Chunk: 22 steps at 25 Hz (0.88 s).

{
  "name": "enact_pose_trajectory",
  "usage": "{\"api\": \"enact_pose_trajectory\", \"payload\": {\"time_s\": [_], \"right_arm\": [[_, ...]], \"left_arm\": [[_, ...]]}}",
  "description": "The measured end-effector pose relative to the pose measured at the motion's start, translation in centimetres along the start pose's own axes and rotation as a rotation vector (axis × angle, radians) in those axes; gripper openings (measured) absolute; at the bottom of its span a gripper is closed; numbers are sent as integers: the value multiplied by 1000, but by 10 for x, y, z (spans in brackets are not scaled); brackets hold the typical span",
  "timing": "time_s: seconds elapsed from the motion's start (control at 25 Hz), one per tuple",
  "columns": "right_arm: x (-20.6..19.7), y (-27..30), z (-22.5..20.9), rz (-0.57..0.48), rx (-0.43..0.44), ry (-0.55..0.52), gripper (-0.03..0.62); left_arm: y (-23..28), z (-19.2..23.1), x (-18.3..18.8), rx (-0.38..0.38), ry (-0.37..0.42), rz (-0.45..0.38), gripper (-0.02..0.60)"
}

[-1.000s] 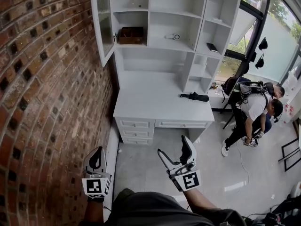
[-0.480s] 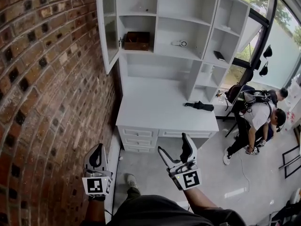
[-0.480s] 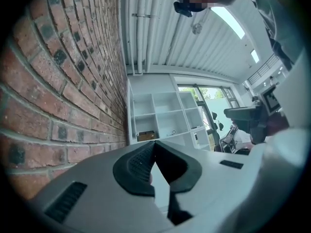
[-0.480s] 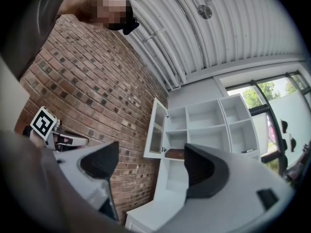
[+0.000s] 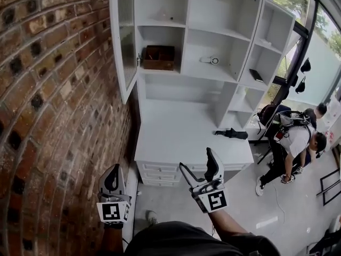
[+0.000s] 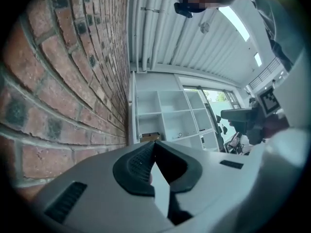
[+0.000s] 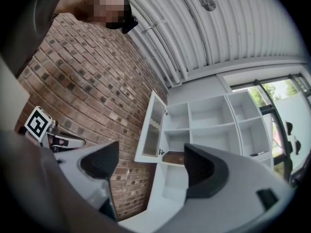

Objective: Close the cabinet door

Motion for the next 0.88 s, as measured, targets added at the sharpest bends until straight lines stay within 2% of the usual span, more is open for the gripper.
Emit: {"api": "enact_pose_trajectory", "payload": {"time_s": [0.32,0.56,0.88], "right_arm": [[3,101,-23,-59,-2,-30,417],[24,167,-35,-130,6,-63,416],[51,245,-62,-218,27,-103,413]], "left_arm": [[61,28,-1,-5,-31,-21,2],[83,41,-5,-16,-26,-28,2],[100,48,-19,15,-18,-14,2]]}}
Point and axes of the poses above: the fingertips, and each gripper's own axes: y forward along the fingers, z to its left, x out of its top, the point moved 1 cm from there along -y, backward along the fingers, and after that the axes turned 12 degrees about x, right-handed, at the moved point
